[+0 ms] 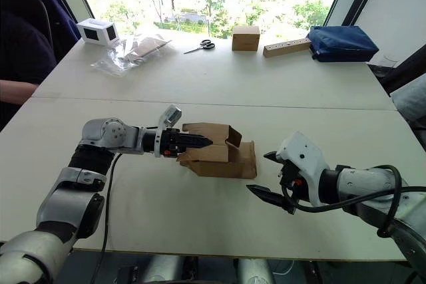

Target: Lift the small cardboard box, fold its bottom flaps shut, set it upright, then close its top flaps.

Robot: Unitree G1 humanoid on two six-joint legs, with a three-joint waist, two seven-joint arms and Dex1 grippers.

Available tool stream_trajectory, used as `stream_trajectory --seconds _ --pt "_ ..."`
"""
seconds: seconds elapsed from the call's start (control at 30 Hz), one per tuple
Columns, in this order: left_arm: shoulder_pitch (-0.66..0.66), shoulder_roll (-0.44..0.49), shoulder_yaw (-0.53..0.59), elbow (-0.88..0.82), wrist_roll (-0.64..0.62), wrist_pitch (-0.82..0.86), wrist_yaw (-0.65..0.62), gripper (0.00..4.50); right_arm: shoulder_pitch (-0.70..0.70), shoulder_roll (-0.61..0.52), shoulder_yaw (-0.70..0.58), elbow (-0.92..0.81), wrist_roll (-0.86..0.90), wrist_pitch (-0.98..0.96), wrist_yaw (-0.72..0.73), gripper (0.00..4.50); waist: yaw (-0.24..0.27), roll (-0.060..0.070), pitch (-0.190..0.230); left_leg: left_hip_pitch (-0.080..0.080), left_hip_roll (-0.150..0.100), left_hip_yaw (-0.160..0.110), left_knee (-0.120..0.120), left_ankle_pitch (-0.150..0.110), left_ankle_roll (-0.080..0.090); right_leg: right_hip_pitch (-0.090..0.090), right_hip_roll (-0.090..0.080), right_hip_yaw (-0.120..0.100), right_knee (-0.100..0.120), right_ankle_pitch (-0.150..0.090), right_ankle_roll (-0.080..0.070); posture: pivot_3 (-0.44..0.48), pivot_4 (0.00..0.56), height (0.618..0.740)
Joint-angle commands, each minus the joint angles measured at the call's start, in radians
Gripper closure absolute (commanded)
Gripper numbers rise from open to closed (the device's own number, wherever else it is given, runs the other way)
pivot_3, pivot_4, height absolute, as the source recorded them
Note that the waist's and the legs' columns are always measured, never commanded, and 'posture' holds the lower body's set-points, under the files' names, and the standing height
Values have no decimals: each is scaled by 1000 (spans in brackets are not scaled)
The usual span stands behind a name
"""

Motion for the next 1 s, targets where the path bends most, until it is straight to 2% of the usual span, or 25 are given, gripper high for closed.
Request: stream_trajectory --seconds 0.03,0.17,0.2,0.23,0.43,0.6,0.73,0.8,0.87,1.0 --pt "-25 -13 29 -6 7 -30 15 265 7 3 -29 -19 0 -21 2 10 1 0 0 0 0 0 0 0 0 0 0 0 0 0 0 0 150 740" --pt "-19 -21 40 -20 -4 -18 18 1537 25 7 -29 -17 -12 -38 8 0 1 0 0 0 -1 0 0 0 0 0 -1 0 0 0 0 0 150 740" --pt "-16 -23 39 -27 -4 -15 19 2121 30 7 -28 -16 -15 -42 9 0 1 0 0 0 -1 0 0 0 0 0 -2 0 0 0 0 0 150 740" --pt "-14 -24 39 -33 -5 -13 20 2297 34 9 -27 -14 -18 -47 10 0 1 0 0 0 -1 0 0 0 0 0 -2 0 0 0 0 0 150 740" --pt "-15 -34 40 -38 -5 -7 23 4429 49 18 -13 -8 -37 -66 8 0 1 0 0 0 -1 0 0 0 0 0 -1 0 0 0 0 0 150 740" --pt "-11 -35 39 -59 -11 1 15 4473 51 23 -18 -7 -35 -65 7 0 1 0 0 0 -1 0 0 0 0 0 -1 0 0 0 0 0 150 740" --pt "7 -10 68 -143 -44 -13 -14 4473 57 44 -42 5 -12 -68 3 0 1 0 0 0 -1 0 0 0 0 0 -1 0 0 0 0 0 150 740" --pt "47 -21 131 -244 -20 -165 39 4473 48 100 -88 38 65 -69 -24 0 0 0 0 0 -1 0 0 0 0 0 -1 0 0 0 0 0 150 740" --pt "115 -34 154 -388 71 -425 102 4473 32 164 -144 85 167 -69 -66 0 -2 0 0 0 0 0 0 0 0 0 -4 0 0 0 0 0 150 740" --pt "107 64 115 -444 84 -519 -30 4473 -154 335 -212 215 356 -164 -309 0 -4 0 0 1 0 1 0 1 -1 0 -7 0 1 1 -1 0 150 740"
